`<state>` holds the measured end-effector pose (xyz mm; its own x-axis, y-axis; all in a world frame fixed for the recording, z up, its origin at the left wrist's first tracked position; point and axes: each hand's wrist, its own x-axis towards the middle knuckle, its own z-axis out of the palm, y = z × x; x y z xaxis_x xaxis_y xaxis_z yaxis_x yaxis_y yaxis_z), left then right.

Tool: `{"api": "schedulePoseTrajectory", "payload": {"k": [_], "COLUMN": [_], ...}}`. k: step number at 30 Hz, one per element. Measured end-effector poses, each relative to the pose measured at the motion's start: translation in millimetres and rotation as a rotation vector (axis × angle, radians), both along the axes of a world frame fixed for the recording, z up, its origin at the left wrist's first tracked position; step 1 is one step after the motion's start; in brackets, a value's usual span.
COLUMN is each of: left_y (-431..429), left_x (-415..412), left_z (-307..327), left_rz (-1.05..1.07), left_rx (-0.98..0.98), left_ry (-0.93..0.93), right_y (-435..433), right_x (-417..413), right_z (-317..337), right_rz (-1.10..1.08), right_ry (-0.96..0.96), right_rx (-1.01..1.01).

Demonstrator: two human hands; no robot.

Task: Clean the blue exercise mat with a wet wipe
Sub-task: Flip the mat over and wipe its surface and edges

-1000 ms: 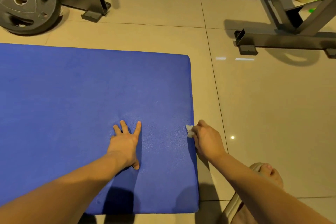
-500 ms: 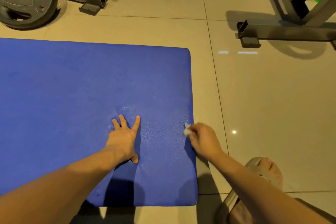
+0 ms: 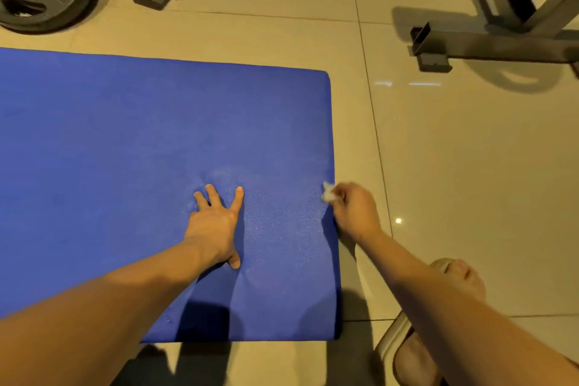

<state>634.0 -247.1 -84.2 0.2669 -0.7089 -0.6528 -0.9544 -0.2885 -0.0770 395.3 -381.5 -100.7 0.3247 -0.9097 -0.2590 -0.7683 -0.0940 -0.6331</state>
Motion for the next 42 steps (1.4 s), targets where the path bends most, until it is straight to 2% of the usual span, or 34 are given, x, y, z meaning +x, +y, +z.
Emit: {"api": "schedulePoseTrajectory", "payload": {"k": [5,9,13,18,21,24,26,29,34,38,40,42], "left_y": [-2.3,-3.2,-1.5,-2.1,-3.1,-6.7,-7.0,-5.3,-4.1,-5.3,-6.4,-6.6], "left_x": [-1.3,-2.1,-1.8,-0.9,-3.5,-6.2,-6.2,-4.9,-3.7,-4.9,-5.6,-5.2], "left_z": [3.3,2.9,0.8,1.6,4.0,3.4,2.6,1.3,-0.3,1.5,1.6,1.5], "left_rz": [0.011,0.014,0.006,0.0,0.014,0.02,0.026,0.016,0.012,0.021,0.025,0.022], "left_rx": [0.004,0.007,0.007,0.0,0.018,0.026,0.033,0.023,0.025,0.026,0.025,0.023], "left_ry": [0.015,0.011,0.005,-0.006,-0.005,-0.017,-0.018,-0.025,-0.027,-0.023,-0.022,-0.029], "right_y": [72.8,18.7,-15.0,66.6,119.7,98.1,59.5,21.2,76.4,130.7,118.5,88.5], "right_x": [-54.4,-22.2,6.8,-36.2,-71.7,-64.9,-40.9,-13.0,-37.2,-76.1,-71.6,-52.1], "right_z": [-2.0,-15.9,-6.3,3.4,-2.2,-12.6,-13.0,-12.6,-1.1,2.9,-0.1,-3.6], "right_rz": [0.172,0.02,-0.078,0.0,0.015,-0.014,-0.113,-0.18,-0.103,0.135,0.119,-0.008], "right_ry": [0.079,0.106,0.105,-0.023,-0.02,-0.01,-0.043,-0.009,0.026,0.142,0.106,0.029], "right_rx": [0.085,-0.029,0.014,0.147,0.28,0.207,0.149,0.149,0.209,0.296,0.255,0.176]}}
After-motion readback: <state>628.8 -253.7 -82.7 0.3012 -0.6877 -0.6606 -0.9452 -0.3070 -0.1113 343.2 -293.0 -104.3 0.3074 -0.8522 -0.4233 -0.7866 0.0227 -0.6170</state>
